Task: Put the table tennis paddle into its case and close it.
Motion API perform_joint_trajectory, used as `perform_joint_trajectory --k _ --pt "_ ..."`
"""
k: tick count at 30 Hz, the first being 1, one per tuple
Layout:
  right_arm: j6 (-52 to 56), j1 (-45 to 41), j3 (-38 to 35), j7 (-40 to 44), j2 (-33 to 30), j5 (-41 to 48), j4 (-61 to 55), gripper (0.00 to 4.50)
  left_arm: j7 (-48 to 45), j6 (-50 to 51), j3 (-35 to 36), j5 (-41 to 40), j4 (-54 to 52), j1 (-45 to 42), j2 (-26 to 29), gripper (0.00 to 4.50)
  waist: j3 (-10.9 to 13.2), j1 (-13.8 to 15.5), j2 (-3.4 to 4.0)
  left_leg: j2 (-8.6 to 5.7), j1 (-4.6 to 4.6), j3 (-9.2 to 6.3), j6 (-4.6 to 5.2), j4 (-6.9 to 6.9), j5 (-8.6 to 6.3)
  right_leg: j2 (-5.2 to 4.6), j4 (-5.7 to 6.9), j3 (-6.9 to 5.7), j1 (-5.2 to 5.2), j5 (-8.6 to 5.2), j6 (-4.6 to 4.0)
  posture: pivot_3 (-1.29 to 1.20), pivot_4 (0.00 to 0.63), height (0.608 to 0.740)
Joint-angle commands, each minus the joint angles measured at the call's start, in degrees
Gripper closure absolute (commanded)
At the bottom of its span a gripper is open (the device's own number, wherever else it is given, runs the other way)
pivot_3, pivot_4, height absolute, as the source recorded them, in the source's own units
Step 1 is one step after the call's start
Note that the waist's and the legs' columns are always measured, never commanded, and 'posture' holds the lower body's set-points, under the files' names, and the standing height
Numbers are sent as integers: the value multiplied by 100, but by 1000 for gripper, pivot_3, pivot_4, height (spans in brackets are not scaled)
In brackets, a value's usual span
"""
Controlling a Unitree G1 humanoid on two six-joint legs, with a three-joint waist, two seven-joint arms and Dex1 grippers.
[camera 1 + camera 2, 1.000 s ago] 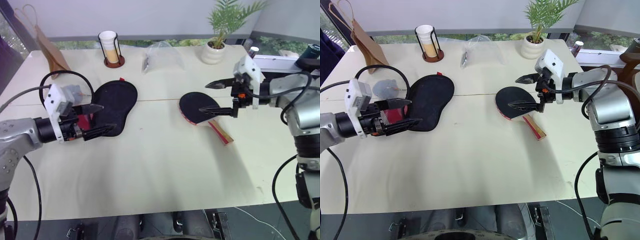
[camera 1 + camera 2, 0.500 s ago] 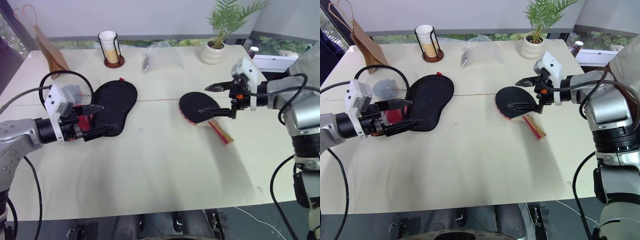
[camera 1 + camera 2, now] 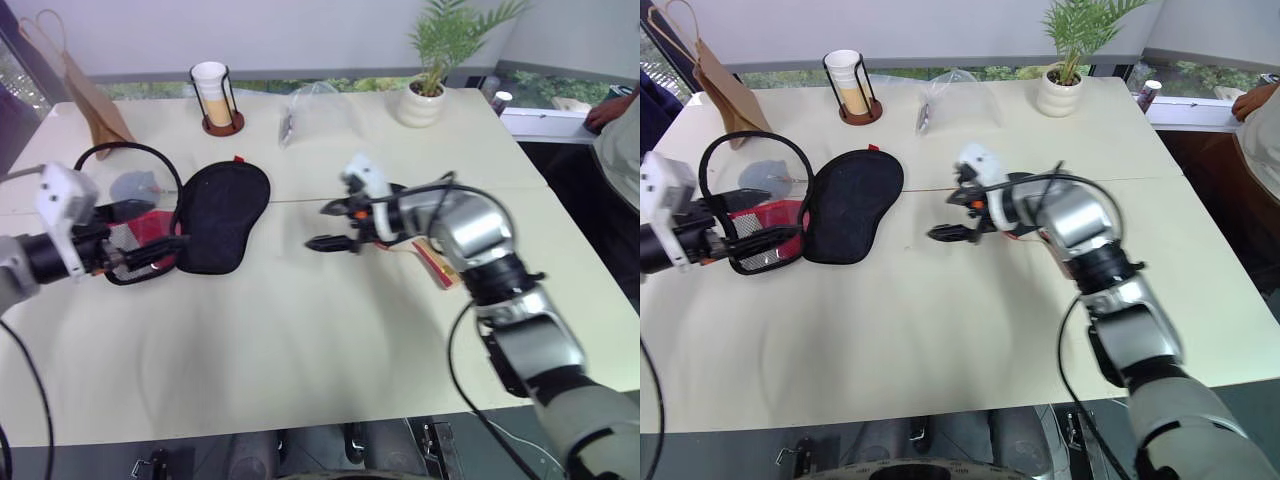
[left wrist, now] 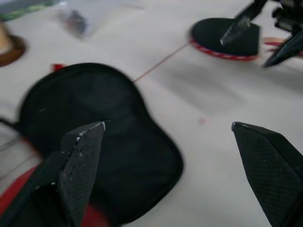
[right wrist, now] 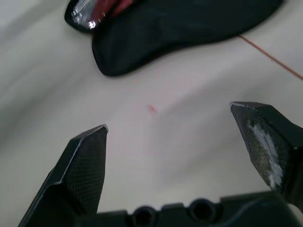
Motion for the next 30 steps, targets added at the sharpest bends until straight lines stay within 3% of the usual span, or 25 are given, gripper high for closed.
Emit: perform_joint_trajectory --k 1,7,15,23,30 --pt "193 -388 8 -481 609 -119 487 9 -134 -120 554 86 138 121 170 20 0 17 0 0 0 0 -2 -2 1 0 0 0 0 1 2 0 150 740" --pt "212 -775 -138 -1436 1782 -398 1936 9 -263 -198 732 233 443 146 297 20 -3 9 -4 0 0 -1 -15 -18 9 0 0 -1 -4 4 1 0 150 740" --pt "-254 -1039 -509 -2202 2722 -525 3185 9 -347 -355 605 397 630 51 325 20 -6 -76 -9 3 1 -2 -27 -28 15 3 0 -1 -11 13 -1 0 150 740" --pt "-1050 -1409 -887 -2662 3242 -668 4282 9 -341 -352 565 471 599 -23 289 20 -7 -226 -11 8 3 -8 -31 -35 18 9 2 -2 -12 15 0 0 150 740" --pt "-1899 -1562 -705 -2837 3637 -1034 5006 9 -275 -348 722 531 483 118 230 20 -7 -269 -11 7 3 -13 -31 -36 18 8 2 -2 -10 15 -1 0 150 740"
